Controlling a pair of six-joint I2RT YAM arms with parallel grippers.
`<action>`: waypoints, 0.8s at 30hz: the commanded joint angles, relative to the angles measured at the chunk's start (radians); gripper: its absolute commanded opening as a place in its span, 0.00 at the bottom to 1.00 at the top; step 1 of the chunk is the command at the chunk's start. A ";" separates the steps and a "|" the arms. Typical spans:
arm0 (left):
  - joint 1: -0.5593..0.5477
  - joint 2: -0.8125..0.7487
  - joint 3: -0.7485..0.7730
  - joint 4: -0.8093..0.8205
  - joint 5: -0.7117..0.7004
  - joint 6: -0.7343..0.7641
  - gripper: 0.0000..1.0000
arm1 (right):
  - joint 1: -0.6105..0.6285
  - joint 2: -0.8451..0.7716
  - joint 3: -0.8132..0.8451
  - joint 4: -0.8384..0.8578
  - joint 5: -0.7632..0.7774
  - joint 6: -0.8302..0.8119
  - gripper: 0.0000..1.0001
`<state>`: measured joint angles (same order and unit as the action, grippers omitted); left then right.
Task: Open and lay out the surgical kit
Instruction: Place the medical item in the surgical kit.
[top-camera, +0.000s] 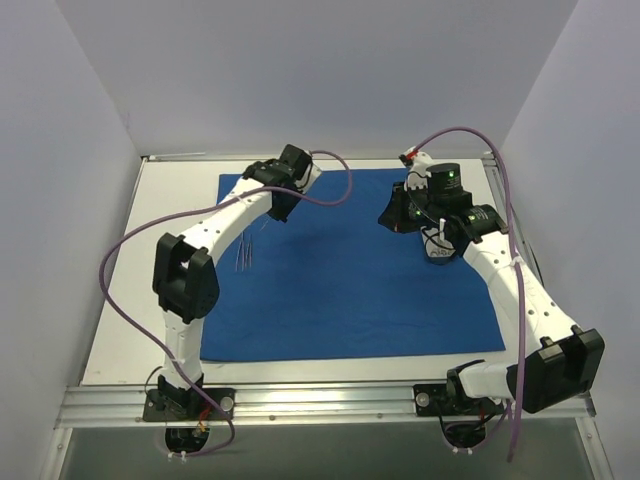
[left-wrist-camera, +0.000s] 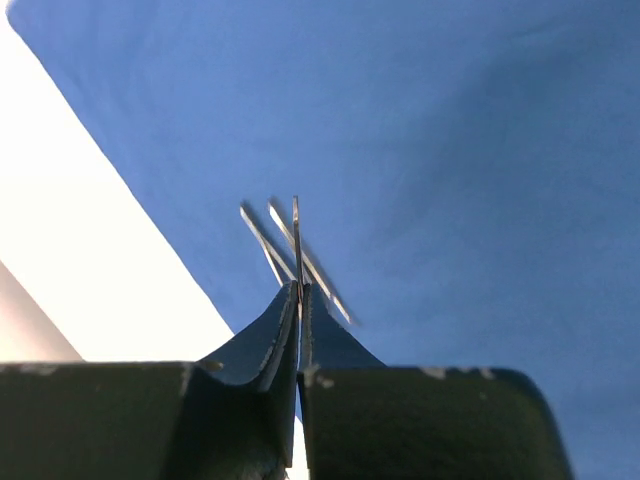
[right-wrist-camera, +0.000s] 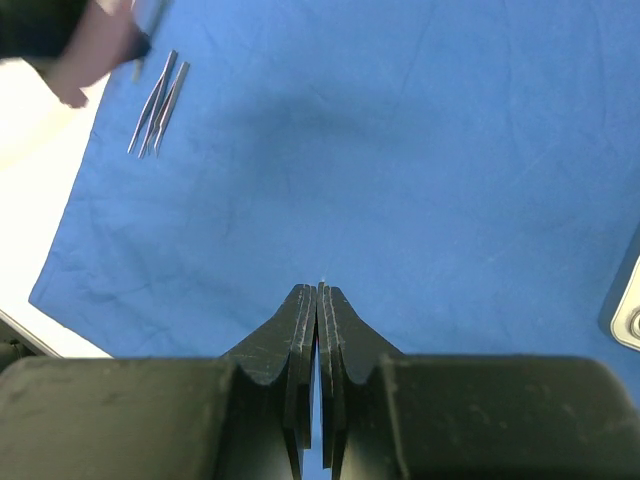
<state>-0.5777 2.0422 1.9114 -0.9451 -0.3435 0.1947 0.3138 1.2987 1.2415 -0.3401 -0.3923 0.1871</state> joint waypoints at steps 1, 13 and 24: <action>0.073 0.006 0.090 -0.190 0.114 -0.138 0.02 | -0.004 0.001 0.010 0.030 -0.017 0.008 0.02; 0.272 0.012 0.029 -0.316 0.333 -0.362 0.02 | -0.004 -0.012 -0.010 0.042 -0.023 0.009 0.02; 0.352 0.052 -0.080 -0.259 0.475 -0.468 0.02 | -0.004 -0.016 -0.013 0.042 -0.023 0.008 0.02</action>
<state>-0.2493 2.0823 1.8328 -1.2198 0.0643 -0.2340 0.3138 1.3022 1.2327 -0.3206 -0.4019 0.1875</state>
